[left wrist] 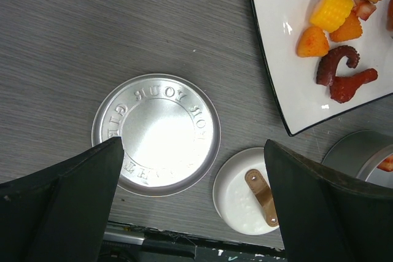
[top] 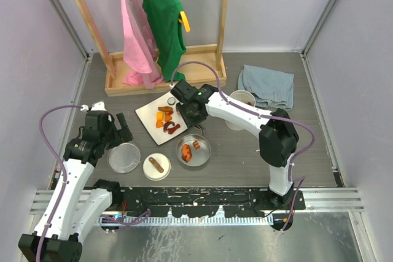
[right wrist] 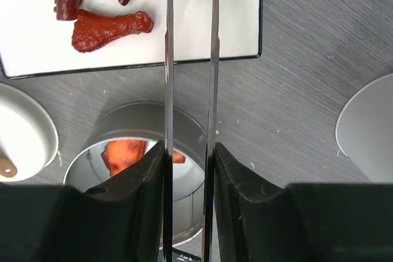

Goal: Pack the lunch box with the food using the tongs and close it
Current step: Pick up the fake food from the plate, then place the fake food in the packing box.

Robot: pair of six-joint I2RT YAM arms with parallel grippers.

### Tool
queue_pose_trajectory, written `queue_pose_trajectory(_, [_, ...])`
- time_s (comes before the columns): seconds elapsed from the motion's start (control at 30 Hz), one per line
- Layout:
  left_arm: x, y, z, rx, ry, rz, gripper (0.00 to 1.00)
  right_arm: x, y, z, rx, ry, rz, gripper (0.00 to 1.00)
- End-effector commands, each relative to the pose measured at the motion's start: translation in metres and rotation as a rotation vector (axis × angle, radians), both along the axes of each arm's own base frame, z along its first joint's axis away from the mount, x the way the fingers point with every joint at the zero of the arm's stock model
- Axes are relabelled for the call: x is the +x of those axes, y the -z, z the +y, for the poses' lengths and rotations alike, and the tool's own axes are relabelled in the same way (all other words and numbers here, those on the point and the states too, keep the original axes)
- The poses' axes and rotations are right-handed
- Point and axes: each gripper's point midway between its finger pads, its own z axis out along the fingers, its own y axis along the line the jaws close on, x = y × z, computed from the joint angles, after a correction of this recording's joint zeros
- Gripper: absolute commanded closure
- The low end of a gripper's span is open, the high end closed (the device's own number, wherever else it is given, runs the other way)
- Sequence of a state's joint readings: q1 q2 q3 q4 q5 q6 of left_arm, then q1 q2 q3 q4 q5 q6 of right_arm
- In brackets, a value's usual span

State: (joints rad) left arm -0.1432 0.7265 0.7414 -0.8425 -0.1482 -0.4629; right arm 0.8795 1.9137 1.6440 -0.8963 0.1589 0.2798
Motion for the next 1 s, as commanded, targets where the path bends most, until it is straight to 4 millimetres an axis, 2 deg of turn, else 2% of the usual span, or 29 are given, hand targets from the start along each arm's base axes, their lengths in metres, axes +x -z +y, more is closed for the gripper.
queue_pose_trajectory(0.0, [0.011, -0.011, -0.003, -0.014, 0.01, -0.068, 0.02, -0.005, -0.048, 0.005, 0.141, 0.014, -0.06, 0.7])
queue_pose_trajectory(0.27, [0.011, -0.009, -0.004, -0.019, 0.015, -0.06, 0.02, -0.028, -0.072, 0.0, 0.247, 0.015, -0.038, 0.7])
queue_pose_trajectory(0.57, [0.011, -0.01, -0.006, -0.023, 0.022, -0.062, 0.02, -0.072, -0.095, -0.015, 0.363, -0.03, 0.031, 0.69])
queue_pose_trajectory(0.73, [0.011, -0.01, -0.006, -0.025, 0.024, -0.063, 0.02, -0.1, -0.095, -0.031, 0.297, -0.072, 0.073, 0.69])
queue_pose_trajectory(0.97, [0.011, -0.01, -0.006, -0.026, 0.025, -0.064, 0.02, -0.134, -0.083, -0.058, 0.18, -0.098, 0.107, 0.68])
